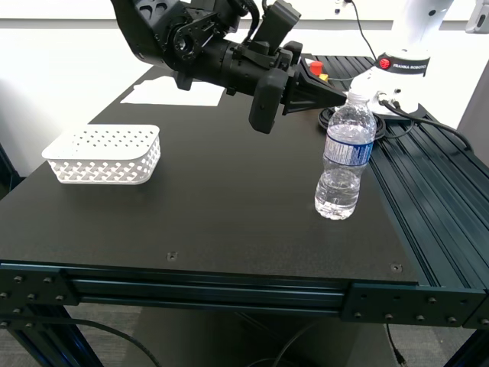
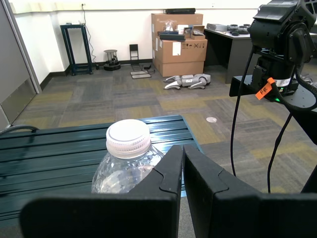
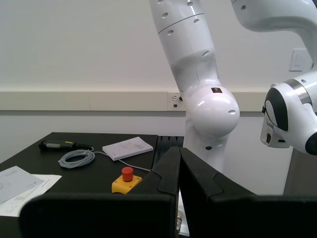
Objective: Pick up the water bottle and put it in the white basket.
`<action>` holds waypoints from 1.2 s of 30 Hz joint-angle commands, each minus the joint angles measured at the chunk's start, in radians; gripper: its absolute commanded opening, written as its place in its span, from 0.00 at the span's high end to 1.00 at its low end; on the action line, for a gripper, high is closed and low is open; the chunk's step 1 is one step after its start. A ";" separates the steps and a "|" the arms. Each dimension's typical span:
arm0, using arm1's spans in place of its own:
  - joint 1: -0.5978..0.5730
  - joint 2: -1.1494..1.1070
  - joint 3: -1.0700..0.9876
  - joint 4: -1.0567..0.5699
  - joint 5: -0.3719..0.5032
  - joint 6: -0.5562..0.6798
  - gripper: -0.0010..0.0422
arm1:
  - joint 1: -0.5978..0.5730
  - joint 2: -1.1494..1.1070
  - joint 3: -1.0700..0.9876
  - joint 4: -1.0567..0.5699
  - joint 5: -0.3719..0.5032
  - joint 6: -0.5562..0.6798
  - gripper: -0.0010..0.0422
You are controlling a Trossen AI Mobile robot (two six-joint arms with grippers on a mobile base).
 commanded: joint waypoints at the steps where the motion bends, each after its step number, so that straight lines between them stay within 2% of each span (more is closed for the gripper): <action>1: 0.001 0.000 0.001 0.003 0.000 0.000 0.98 | -0.002 0.000 -0.001 -0.014 -0.001 0.003 0.98; 6: 0.001 0.000 0.001 0.003 0.000 0.000 0.98 | -0.004 0.000 0.000 -0.052 -0.002 0.012 0.94; 14: 0.001 0.000 0.001 0.003 0.000 0.000 0.98 | -0.008 0.000 0.003 -0.051 -0.079 0.056 0.68; 17: 0.001 0.000 0.001 0.003 0.000 0.000 0.98 | -0.013 0.000 0.024 -0.050 -0.132 0.086 0.61; 20: 0.001 0.000 0.001 0.003 0.000 0.000 0.98 | -0.014 0.000 0.060 -0.050 -0.158 0.093 0.60; 26: 0.001 0.000 0.001 0.003 0.000 0.000 0.98 | -0.027 0.000 0.087 -0.069 -0.158 0.090 0.63; 30: 0.001 0.000 0.001 0.003 0.000 0.000 0.98 | -0.039 0.018 0.086 -0.123 -0.158 0.141 0.65; 33: 0.001 0.000 0.001 0.001 -0.001 0.000 0.98 | -0.042 0.076 0.101 -0.124 -0.157 0.102 0.65; 36: 0.001 0.000 0.001 0.002 0.000 0.000 0.98 | -0.047 0.142 0.136 -0.124 -0.111 0.056 0.65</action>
